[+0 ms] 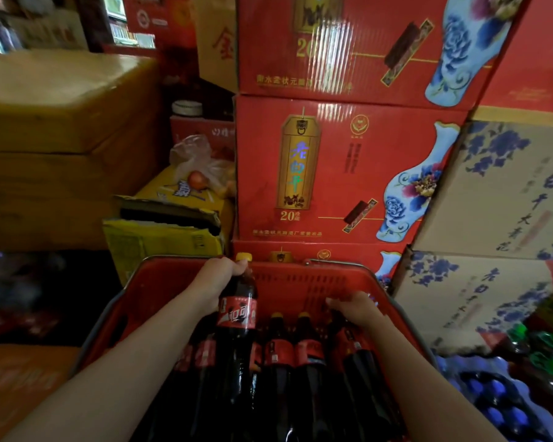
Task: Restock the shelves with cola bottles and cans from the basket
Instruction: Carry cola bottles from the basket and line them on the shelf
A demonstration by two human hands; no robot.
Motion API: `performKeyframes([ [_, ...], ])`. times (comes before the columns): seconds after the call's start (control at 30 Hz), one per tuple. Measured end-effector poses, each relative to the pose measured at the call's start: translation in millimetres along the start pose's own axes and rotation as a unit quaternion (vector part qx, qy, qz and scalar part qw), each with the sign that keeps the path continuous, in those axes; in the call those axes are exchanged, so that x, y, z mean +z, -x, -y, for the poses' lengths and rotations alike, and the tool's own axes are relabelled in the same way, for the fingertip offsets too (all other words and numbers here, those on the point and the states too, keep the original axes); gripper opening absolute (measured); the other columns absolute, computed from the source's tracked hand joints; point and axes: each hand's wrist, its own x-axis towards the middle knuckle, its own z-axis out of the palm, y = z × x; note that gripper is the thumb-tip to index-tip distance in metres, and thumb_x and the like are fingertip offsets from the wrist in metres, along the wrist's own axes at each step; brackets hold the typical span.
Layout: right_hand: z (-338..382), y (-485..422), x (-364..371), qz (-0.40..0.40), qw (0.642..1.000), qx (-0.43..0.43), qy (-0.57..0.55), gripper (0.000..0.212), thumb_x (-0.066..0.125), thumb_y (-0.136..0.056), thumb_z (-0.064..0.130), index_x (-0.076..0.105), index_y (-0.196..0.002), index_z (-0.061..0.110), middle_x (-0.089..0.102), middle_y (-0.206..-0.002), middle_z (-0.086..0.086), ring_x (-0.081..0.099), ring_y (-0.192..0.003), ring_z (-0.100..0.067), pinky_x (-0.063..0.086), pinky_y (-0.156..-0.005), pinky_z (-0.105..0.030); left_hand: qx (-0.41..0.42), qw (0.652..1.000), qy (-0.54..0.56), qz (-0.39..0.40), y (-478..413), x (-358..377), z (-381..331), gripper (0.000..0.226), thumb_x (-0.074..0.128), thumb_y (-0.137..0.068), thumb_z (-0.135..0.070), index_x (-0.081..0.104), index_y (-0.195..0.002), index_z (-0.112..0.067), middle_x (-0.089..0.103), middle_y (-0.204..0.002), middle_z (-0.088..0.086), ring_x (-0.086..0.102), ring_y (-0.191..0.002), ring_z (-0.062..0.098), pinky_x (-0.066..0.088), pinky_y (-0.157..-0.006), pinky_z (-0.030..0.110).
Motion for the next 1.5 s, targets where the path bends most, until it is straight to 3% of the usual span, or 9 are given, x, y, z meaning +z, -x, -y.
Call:
performKeyframes([
  [0.07,-3.0,-0.4,5.6,0.03,0.999,0.011,-0.006,0.022,0.072,-0.084,0.015,0.07,-0.1,-0.001,0.067,-0.095,-0.013,0.061,-0.075,-0.018,0.049,-0.069,-0.028,0.003,1.0,0.007,-0.001,0.6,-8.9,3.5,0.03,0.068,-0.085,-0.03,0.068,-0.102,-0.006,0.068,-0.11,0.015,0.062,-0.102,0.036,0.046,-0.096,0.05],
  [0.2,-12.9,-0.2,12.8,0.043,0.997,0.044,-0.049,0.034,0.079,-0.077,0.01,0.067,-0.107,-0.002,0.069,-0.104,-0.015,0.065,-0.086,-0.023,0.052,-0.069,-0.028,0.014,1.0,0.005,-0.007,-0.8,-21.2,13.2,0.057,0.072,-0.071,-0.041,0.066,-0.114,-0.004,0.067,-0.116,0.014,0.06,-0.11,0.034,0.04,-0.103,0.053],
  [0.37,-1.5,15.6,9.0,0.074,0.985,0.065,-0.141,0.023,0.073,-0.079,-0.001,0.068,-0.101,0.001,0.071,-0.096,-0.016,0.067,-0.079,-0.026,0.054,-0.064,-0.031,0.02,1.0,0.011,-0.005,13.8,-26.3,13.9,0.036,0.069,-0.081,-0.032,0.07,-0.102,-0.003,0.07,-0.107,0.015,0.063,-0.1,0.033,0.044,-0.1,0.05],
  [0.5,15.6,29.3,-2.7,0.08,0.978,0.034,-0.191,0.021,0.074,-0.076,0.0,0.07,-0.097,0.002,0.073,-0.095,-0.016,0.068,-0.089,-0.032,0.056,-0.084,-0.043,0.037,0.999,0.027,-0.003,20.9,-29.6,11.7,0.032,0.069,-0.083,-0.031,0.07,-0.103,-0.006,0.071,-0.106,0.013,0.064,-0.101,0.034,0.044,-0.099,0.053],
  [0.6,30.5,40.5,-13.9,0.067,0.969,-0.005,-0.237,0.02,0.074,-0.077,0.003,0.07,-0.095,-0.003,0.071,-0.087,-0.018,0.068,-0.075,-0.031,0.056,-0.074,-0.04,0.077,0.997,0.028,-0.006,28.6,-29.6,7.3,0.021,0.065,-0.088,-0.025,0.071,-0.097,-0.007,0.073,-0.101,0.011,0.065,-0.099,0.032,0.047,-0.093,0.045],
  [0.7,53.8,57.2,-19.6,0.083,0.951,-0.067,-0.291,0.016,0.07,-0.082,0.007,0.07,-0.094,-0.005,0.071,-0.085,-0.016,0.067,-0.071,-0.026,0.053,-0.068,-0.034,0.115,0.992,0.035,-0.02,39.5,-30.5,3.6,0.016,0.063,-0.091,-0.021,0.073,-0.089,-0.009,0.074,-0.095,0.008,0.066,-0.097,0.028,0.049,-0.084,0.038],
  [0.97,113.1,93.9,-20.1,0.154,0.885,-0.211,-0.385,0.014,0.066,-0.085,0.014,0.073,-0.088,0.001,0.072,-0.085,-0.011,0.068,-0.073,-0.019,0.056,-0.068,-0.029,0.161,0.975,0.138,-0.07,87.6,-31.7,-17.1,0.02,0.064,-0.088,-0.02,0.071,-0.094,-0.002,0.073,-0.095,0.02,0.068,-0.088,0.038,0.052,-0.084,0.048],
  [1.17,159.4,106.5,-8.5,0.247,0.834,-0.248,-0.426,0.014,0.068,-0.075,0.018,0.077,-0.078,0.009,0.075,-0.089,-0.01,0.071,-0.079,-0.021,0.055,-0.07,-0.032,0.247,0.942,0.185,-0.132,144.1,-53.7,-40.8,0.024,0.061,-0.09,-0.019,0.07,-0.098,0.002,0.073,-0.088,0.015,0.069,-0.078,0.028,0.055,-0.069,0.033],
  [1.5,236.2,196.5,50.5,0.434,0.74,-0.314,-0.406,0.022,0.066,-0.076,0.018,0.07,-0.093,0.005,0.073,-0.092,-0.009,0.069,-0.083,-0.018,0.054,-0.081,-0.034,0.32,0.875,0.202,-0.304,281.0,-124.1,-43.5,0.021,0.057,-0.091,-0.019,0.069,-0.096,-0.002,0.071,-0.088,0.013,0.067,-0.076,0.025,0.053,-0.071,0.035],
])
